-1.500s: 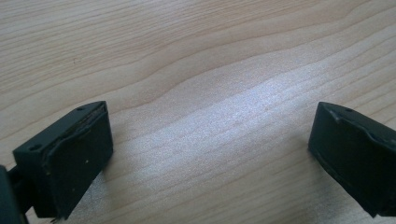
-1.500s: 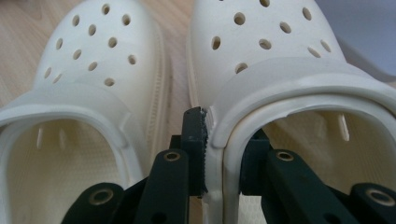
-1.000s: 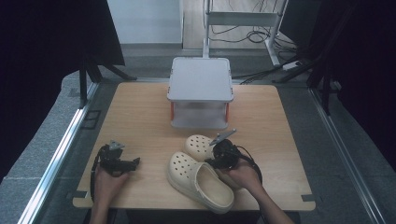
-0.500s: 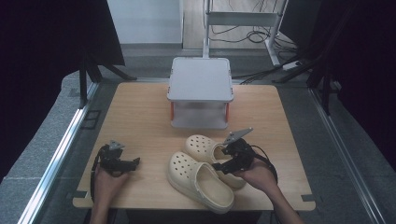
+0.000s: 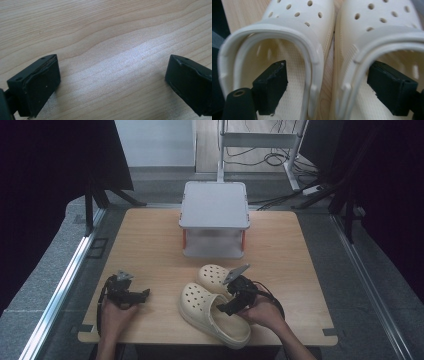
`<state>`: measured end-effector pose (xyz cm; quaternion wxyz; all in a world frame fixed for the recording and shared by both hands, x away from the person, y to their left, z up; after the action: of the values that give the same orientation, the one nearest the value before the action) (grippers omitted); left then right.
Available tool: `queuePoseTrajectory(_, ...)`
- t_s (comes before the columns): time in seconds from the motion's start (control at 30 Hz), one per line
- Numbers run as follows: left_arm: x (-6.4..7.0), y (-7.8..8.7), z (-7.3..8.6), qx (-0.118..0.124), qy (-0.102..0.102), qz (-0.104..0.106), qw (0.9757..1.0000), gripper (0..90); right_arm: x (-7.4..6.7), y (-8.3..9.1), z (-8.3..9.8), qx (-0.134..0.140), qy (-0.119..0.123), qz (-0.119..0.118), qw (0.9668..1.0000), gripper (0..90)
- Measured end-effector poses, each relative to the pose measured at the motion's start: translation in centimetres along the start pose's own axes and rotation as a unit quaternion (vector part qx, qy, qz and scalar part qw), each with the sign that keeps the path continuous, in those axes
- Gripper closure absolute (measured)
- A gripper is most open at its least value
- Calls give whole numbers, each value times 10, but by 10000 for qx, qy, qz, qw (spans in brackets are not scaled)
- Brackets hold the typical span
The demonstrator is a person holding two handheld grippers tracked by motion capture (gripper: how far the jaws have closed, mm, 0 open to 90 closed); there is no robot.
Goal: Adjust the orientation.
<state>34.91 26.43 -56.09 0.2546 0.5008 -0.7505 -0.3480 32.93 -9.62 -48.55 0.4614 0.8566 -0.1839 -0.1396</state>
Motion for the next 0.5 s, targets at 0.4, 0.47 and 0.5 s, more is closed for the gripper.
queuePoseTrajectory(0.4,0,0,0,2,2,1,10000,0,2,-20,-7,-64,-71,169,9998,431)
queuePoseTrajectory(0.47,0,0,0,2,2,0,10000,0,3,-21,-8,-117,-60,240,9996,469)
queuePoseTrajectory(0.5,0,0,0,2,2,1,10000,0,2,-20,-7,-147,-108,206,9996,505)
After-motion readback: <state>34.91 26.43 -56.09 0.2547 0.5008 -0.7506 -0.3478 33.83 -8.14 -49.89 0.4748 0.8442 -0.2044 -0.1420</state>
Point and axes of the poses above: each handheld gripper's, and its own axes: y roughly backward along the jaws, z roughly out of its underside, x roughly to its right, the point moved 5 cm from there along -y, roughly forward along the jaws, and after that the axes turned 2 degrees about -x, right-handed, at the moved point
